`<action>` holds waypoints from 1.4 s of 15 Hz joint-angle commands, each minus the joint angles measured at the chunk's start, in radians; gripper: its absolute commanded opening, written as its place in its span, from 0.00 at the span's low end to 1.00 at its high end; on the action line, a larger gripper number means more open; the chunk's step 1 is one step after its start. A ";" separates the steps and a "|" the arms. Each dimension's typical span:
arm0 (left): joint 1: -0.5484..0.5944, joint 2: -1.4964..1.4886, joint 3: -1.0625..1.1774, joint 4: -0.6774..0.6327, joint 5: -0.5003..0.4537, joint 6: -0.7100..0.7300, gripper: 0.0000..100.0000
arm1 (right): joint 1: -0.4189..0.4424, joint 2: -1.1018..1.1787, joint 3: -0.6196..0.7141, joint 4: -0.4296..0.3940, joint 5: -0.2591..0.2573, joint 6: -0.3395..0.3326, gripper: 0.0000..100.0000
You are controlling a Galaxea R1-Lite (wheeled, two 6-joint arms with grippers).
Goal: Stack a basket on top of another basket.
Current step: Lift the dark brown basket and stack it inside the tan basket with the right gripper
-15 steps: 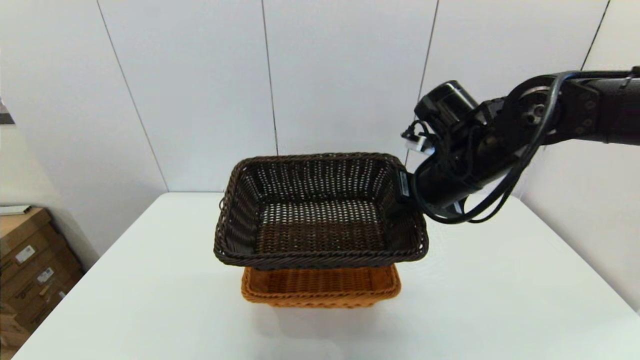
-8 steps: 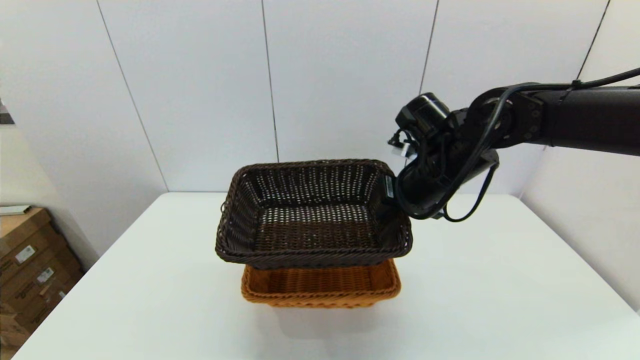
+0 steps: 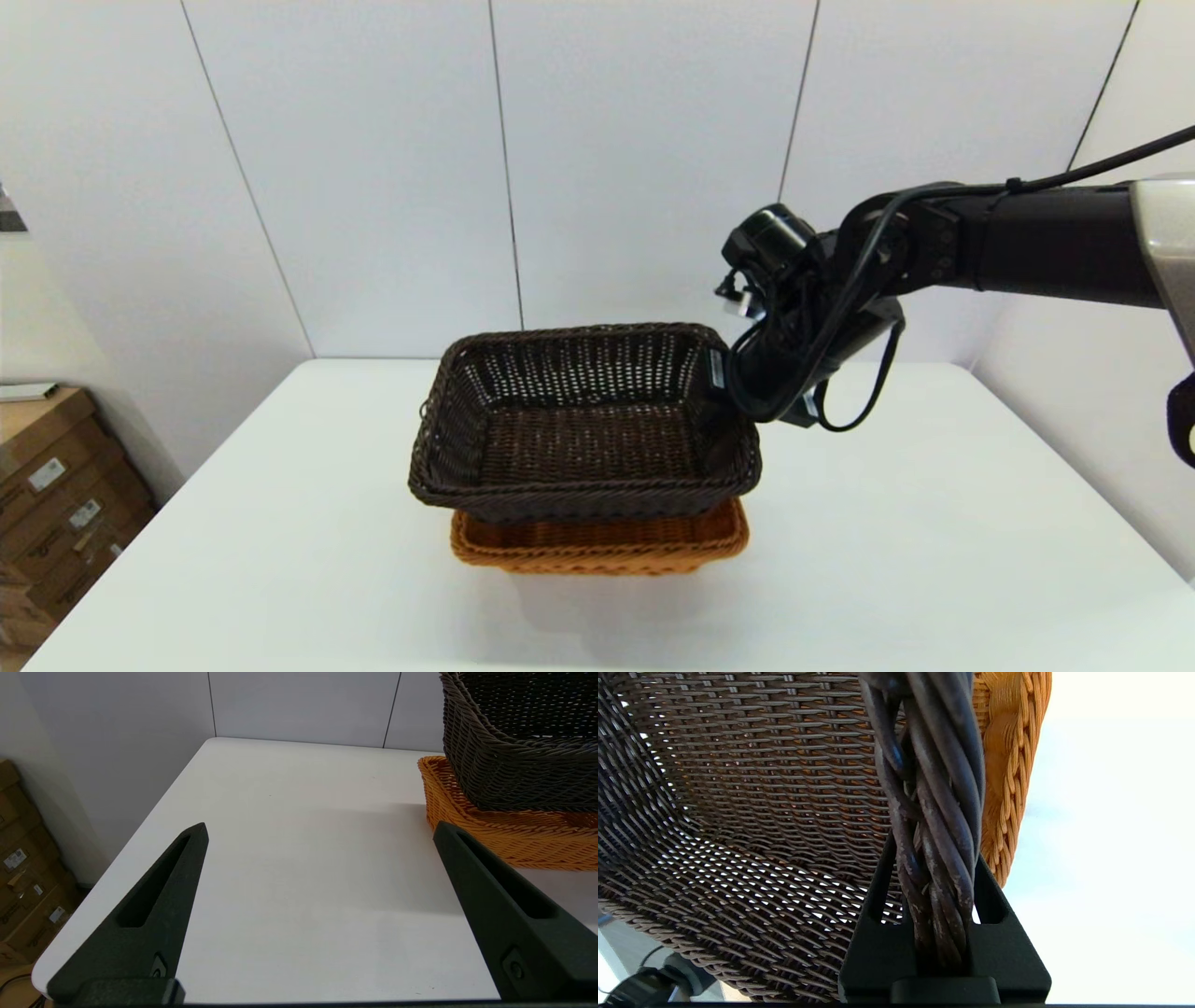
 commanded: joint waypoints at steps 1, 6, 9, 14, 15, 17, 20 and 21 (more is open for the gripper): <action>0.000 0.000 0.000 0.000 0.001 -0.001 1.00 | 0.007 0.017 -0.001 0.004 0.015 0.026 0.00; 0.000 0.000 0.000 0.000 0.001 -0.001 1.00 | 0.005 0.027 0.002 0.004 0.030 0.023 0.00; 0.000 0.000 0.000 0.000 0.001 -0.001 1.00 | -0.001 0.049 -0.003 0.002 0.030 0.017 0.00; 0.000 0.000 0.000 0.000 0.001 -0.001 1.00 | -0.010 0.066 -0.023 0.005 0.027 -0.020 0.00; 0.000 0.000 0.000 0.000 0.001 -0.001 1.00 | -0.019 0.067 -0.023 0.005 0.029 -0.026 0.00; 0.000 0.000 0.000 0.000 0.001 -0.001 1.00 | -0.041 0.066 -0.023 0.008 0.029 -0.037 0.00; 0.000 0.000 0.000 0.000 0.001 -0.001 1.00 | -0.062 0.067 -0.021 0.021 0.030 -0.049 0.00; 0.000 0.000 0.000 0.000 0.001 -0.001 1.00 | -0.067 0.069 -0.014 0.021 0.030 -0.054 0.00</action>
